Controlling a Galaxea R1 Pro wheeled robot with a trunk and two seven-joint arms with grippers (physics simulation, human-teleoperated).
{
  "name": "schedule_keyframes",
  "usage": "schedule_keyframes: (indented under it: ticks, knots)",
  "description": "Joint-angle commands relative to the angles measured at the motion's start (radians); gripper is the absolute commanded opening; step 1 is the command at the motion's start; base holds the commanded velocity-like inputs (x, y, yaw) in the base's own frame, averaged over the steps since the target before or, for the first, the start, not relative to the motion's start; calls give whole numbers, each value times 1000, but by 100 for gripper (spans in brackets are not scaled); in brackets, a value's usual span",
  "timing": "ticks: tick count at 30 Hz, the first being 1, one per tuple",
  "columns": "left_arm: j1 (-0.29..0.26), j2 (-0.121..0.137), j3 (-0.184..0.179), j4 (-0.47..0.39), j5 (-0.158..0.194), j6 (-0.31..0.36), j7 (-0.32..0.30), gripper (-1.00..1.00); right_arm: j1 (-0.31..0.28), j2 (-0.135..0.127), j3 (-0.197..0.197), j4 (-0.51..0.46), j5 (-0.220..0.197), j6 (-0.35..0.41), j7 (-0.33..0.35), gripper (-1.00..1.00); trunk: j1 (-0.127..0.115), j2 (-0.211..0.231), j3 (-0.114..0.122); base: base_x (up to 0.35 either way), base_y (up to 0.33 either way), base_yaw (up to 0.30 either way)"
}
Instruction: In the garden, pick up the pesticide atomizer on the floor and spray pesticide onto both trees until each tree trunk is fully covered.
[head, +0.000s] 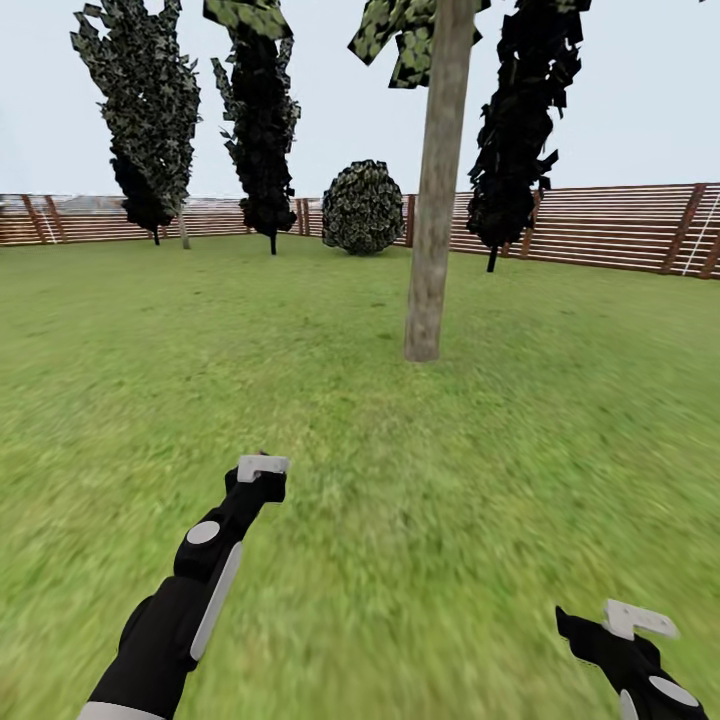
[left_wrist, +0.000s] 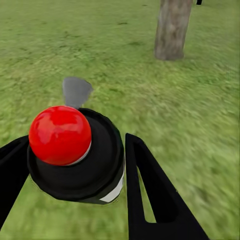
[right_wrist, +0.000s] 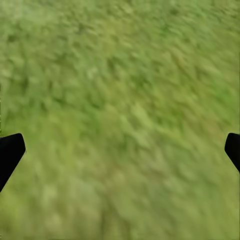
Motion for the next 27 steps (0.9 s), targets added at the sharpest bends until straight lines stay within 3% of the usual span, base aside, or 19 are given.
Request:
schedule_keyframes:
  ticks: [1, 6, 27]
  knots:
    - [0, 0, 0, 0, 0, 0, 0, -100, 0, 0, 0, -1, 0, 0, 0, 100, 0, 0, 0, 336, 0, 0]
    - [0, 0, 0, 0, -1, 0, 0, -100, 0, 1, 0, 0, -1, 0, 0, 100, 0, 0, 0, 336, 0, -142]
    - [0, 0, -1, 0, -1, 0, 0, -100, 0, 1, 1, -1, -1, 0, 0, 100, 0, 0, 6, 336, 0, -274]
